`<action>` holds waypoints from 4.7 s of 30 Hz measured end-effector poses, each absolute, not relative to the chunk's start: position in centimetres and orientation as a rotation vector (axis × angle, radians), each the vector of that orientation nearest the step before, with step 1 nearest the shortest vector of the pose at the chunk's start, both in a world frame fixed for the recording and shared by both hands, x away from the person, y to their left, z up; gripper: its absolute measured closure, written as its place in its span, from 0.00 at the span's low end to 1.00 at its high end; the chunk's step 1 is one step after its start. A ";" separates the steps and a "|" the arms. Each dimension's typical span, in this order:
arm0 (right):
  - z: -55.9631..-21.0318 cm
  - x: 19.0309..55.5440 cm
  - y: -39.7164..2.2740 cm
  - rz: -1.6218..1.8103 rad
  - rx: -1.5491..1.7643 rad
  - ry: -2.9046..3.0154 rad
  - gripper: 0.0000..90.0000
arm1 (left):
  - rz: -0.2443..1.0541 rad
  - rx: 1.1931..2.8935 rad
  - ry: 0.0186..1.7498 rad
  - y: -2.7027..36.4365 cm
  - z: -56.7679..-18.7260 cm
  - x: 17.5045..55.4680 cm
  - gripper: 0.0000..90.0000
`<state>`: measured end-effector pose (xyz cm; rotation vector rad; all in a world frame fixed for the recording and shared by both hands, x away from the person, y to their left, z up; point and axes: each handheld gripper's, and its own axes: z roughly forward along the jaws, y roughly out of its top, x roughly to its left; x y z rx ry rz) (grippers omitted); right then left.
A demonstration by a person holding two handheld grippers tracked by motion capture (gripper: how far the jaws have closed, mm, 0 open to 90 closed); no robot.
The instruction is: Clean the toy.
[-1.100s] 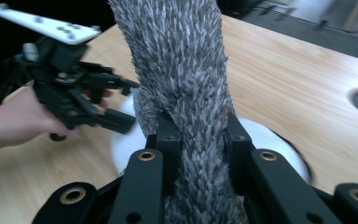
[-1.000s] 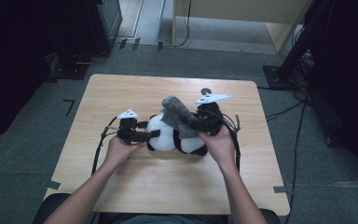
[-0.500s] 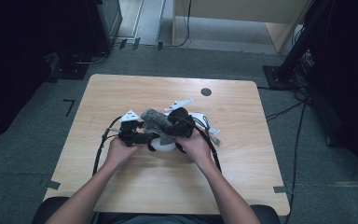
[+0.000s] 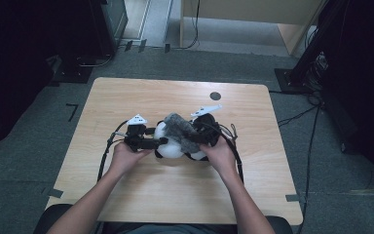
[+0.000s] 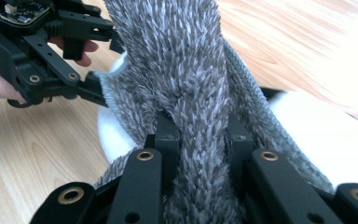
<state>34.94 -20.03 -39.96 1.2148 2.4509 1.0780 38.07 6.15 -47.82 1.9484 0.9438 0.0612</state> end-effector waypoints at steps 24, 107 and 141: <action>-40.4 33.3 -29.4 1.171 1.476 2.131 0.83 | 0.075 1.911 0.924 6.1 -48.0 37.9 0.28; -42.5 34.5 -30.2 1.272 1.555 2.132 0.83 | -0.012 1.914 0.946 5.9 -48.0 38.7 0.23; -42.9 35.2 -33.1 1.186 1.604 2.094 0.84 | -0.036 1.977 0.847 5.7 -47.5 39.6 0.31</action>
